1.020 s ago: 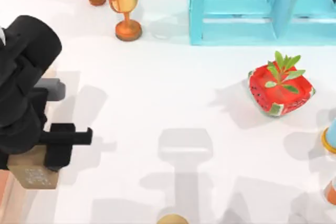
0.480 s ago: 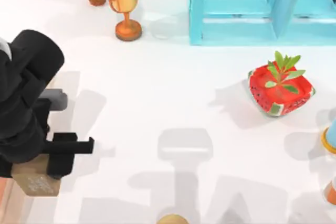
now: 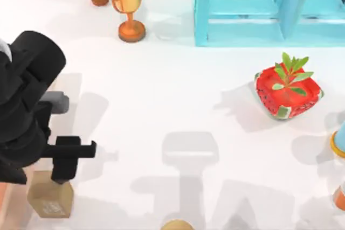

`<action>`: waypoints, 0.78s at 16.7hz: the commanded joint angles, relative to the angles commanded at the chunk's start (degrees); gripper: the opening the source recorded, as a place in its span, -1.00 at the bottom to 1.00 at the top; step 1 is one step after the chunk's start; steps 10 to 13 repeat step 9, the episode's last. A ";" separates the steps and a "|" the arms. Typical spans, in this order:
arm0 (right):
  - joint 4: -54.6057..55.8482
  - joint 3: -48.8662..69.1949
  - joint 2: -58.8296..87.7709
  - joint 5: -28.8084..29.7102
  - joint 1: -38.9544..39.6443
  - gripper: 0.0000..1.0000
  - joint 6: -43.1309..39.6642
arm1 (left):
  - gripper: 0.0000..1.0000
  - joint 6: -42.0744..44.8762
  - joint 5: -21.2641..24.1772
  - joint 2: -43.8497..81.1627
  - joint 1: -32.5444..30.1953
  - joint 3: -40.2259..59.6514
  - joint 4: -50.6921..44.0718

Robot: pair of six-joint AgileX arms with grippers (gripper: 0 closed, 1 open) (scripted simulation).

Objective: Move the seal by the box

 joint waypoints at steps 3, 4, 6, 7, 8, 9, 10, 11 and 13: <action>0.00 0.00 0.00 0.00 0.00 1.00 0.00 | 0.96 0.00 0.00 0.00 0.00 0.00 0.00; 0.00 0.00 0.00 0.00 0.00 1.00 0.00 | 1.00 0.00 0.00 0.00 0.00 0.00 0.00; 0.00 0.00 0.00 0.00 0.00 1.00 0.00 | 1.00 0.00 0.00 0.00 0.00 0.00 0.00; 0.00 0.00 0.00 0.00 0.00 1.00 0.00 | 1.00 0.00 0.00 0.00 0.00 0.00 0.00; 0.00 0.00 0.00 0.00 0.00 1.00 0.00 | 1.00 0.00 0.00 0.00 0.00 0.00 0.00; 0.00 0.00 0.00 0.00 0.00 1.00 0.00 | 1.00 0.00 0.00 0.00 0.00 0.00 0.00; 0.00 0.00 0.00 0.00 0.00 1.00 0.00 | 1.00 0.00 0.00 0.00 0.00 0.00 0.00; 0.00 0.00 0.00 0.00 0.00 1.00 0.00 | 1.00 0.00 0.00 0.00 0.00 0.00 0.00; 0.00 0.00 0.00 0.00 0.00 1.00 0.00 | 1.00 0.00 0.00 0.00 0.00 0.00 0.00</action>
